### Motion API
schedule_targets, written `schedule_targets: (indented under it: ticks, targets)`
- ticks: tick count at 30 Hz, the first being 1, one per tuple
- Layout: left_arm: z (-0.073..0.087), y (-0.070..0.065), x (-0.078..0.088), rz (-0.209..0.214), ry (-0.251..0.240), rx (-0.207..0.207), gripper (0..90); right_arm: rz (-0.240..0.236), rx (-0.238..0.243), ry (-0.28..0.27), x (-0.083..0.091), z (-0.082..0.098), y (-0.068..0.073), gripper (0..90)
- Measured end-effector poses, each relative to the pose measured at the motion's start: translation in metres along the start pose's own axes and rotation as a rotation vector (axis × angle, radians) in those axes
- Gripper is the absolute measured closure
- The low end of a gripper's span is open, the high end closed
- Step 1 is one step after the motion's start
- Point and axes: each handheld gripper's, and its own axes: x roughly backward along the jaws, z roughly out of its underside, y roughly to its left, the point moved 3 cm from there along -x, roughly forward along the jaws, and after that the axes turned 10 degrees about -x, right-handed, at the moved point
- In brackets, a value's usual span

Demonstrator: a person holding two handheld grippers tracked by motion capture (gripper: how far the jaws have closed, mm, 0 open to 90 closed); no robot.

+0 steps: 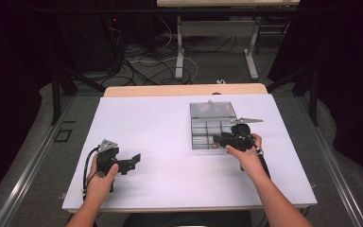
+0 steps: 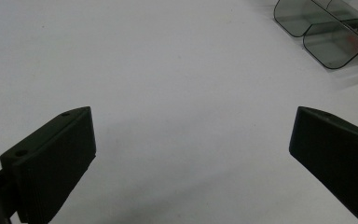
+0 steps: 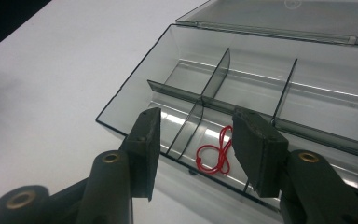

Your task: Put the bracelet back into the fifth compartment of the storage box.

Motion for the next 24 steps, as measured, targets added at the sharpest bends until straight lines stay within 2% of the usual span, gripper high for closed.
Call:
schedule_targets:
  ticks: [5,7,9,11,13,14,18,19,20,24]
  targets:
    - [0.0,0.0,-0.001,0.004,0.001,0.003,0.4,0.0,0.007,-0.001,0.007,0.003,-0.001,46.0]
    - [0.0,0.0,0.0,0.001,0.0,0.009,0.4,0.002,0.037,-0.021,0.011,0.004,-0.002,43.9]
    - [0.001,0.001,0.0,0.0,-0.004,0.013,0.4,0.001,0.037,-0.024,0.013,0.004,-0.002,43.3]
    - [0.001,0.001,0.0,-0.003,-0.002,0.008,0.4,-0.007,0.035,-0.027,0.016,0.004,0.0,40.9]
    - [0.0,0.001,0.0,-0.004,-0.004,0.008,0.4,-0.01,0.057,-0.037,0.018,0.003,0.002,37.1]
    - [0.0,0.001,0.001,0.003,0.01,0.0,0.4,-0.009,0.068,-0.036,0.019,0.003,0.002,35.9]
    - [0.002,0.0,0.001,0.0,0.004,-0.005,0.4,-0.002,0.079,-0.037,0.023,0.004,0.002,32.9]
    - [0.002,0.001,0.003,0.004,0.013,-0.008,0.4,-0.001,0.101,-0.042,0.025,0.005,0.002,25.3]
    - [0.002,0.001,0.003,-0.003,-0.001,-0.004,0.4,-0.001,0.111,-0.049,0.026,0.005,0.002,22.2]
    - [0.002,0.002,0.005,-0.007,-0.006,0.001,0.4,0.017,0.101,-0.066,0.031,0.007,0.001,17.2]
